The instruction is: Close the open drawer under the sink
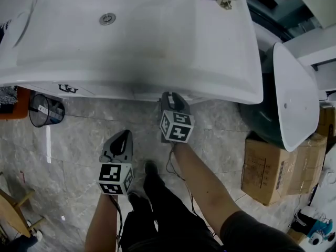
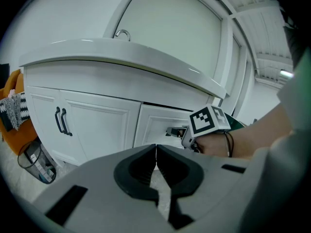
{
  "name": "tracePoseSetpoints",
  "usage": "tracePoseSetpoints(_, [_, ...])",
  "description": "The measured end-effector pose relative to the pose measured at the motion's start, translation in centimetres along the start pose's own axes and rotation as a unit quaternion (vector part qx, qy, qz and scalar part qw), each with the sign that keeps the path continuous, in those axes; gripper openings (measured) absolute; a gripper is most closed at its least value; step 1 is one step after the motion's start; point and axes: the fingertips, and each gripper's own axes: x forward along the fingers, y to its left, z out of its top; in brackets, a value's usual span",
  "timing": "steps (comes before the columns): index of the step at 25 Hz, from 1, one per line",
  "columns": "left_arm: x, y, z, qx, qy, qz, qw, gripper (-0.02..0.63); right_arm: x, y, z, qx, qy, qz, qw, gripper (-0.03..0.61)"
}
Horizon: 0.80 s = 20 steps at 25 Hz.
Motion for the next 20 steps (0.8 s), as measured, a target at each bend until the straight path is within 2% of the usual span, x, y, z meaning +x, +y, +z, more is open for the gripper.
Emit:
tracePoseSetpoints(5, [-2.2, -0.2, -1.1, -0.009, -0.005, 0.003, 0.9999, 0.015, -3.0, -0.2, -0.6, 0.007, -0.007, -0.012, 1.0, 0.133])
tracePoseSetpoints(10, [-5.8, -0.5, -1.8, -0.008, -0.019, 0.008, 0.9998, 0.015, -8.1, 0.3, -0.8, -0.009, -0.025, -0.018, 0.999, 0.133])
tracePoseSetpoints(20, [-18.8, -2.4, -1.4, 0.01, -0.075, -0.002, 0.9971, 0.015, -22.7, 5.5, -0.2, -0.02, -0.083, -0.025, 0.996, 0.133])
